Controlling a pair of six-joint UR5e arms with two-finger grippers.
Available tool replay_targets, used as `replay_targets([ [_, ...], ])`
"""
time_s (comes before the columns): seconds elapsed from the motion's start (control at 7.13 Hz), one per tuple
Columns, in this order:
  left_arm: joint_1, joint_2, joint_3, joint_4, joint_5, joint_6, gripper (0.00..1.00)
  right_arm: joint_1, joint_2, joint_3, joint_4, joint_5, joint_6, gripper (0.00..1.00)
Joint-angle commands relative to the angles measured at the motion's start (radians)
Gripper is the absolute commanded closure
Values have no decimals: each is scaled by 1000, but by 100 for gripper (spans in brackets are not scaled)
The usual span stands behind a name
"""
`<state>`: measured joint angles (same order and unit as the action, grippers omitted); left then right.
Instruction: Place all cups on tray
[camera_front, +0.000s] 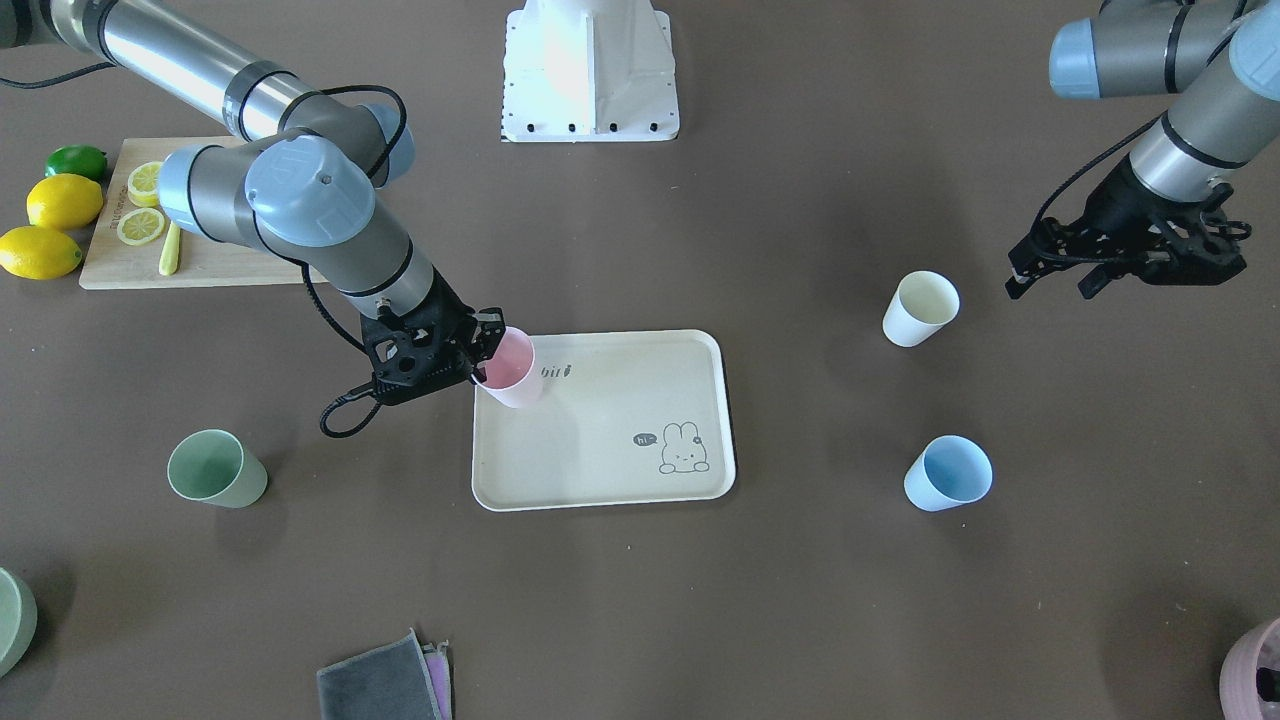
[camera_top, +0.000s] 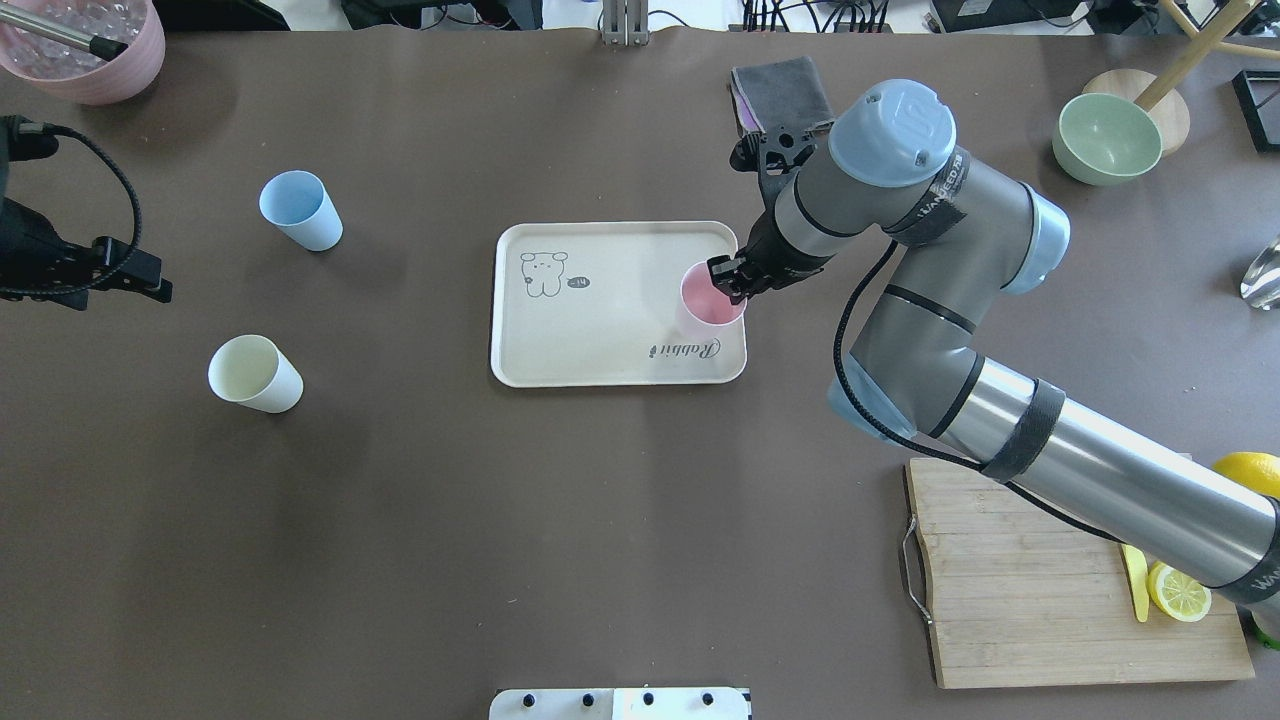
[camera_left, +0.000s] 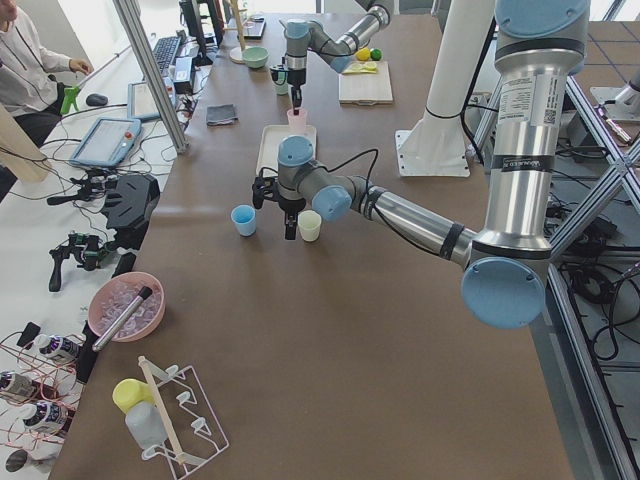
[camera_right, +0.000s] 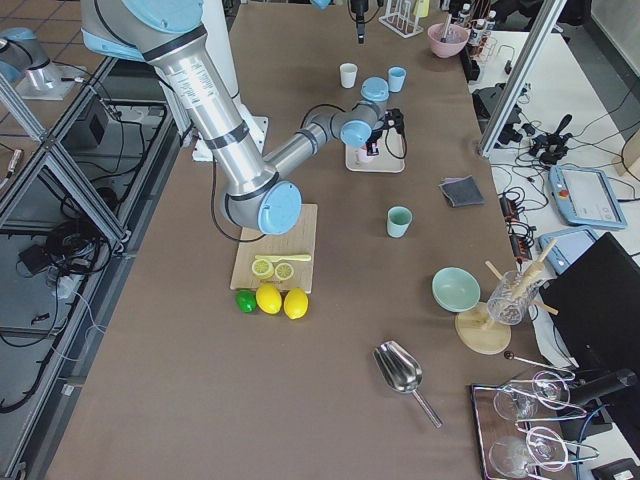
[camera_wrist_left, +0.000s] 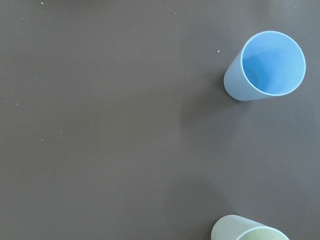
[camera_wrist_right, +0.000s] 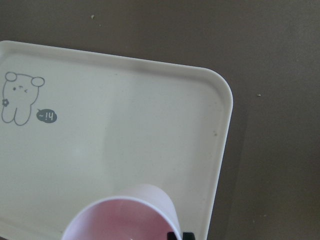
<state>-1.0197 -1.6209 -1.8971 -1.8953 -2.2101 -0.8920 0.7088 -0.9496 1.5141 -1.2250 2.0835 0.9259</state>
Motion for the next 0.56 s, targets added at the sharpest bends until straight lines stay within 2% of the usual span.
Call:
replay_targets([
  [0.0, 93, -23, 9, -1, 13, -68, 2, -11, 11, -3, 2, -17, 5, 25],
  [0.14, 131, -24, 26, -5, 60, -70, 2, -11, 12, 1, 2, -17, 8, 0],
  [0.28, 162, -30, 48, -8, 88, -70, 3, 0, 15, 1, 1, -16, 11, 0],
  [0.42, 167, -36, 59, -8, 89, -70, 9, 17, 15, 12, -1, -4, 11, 0],
])
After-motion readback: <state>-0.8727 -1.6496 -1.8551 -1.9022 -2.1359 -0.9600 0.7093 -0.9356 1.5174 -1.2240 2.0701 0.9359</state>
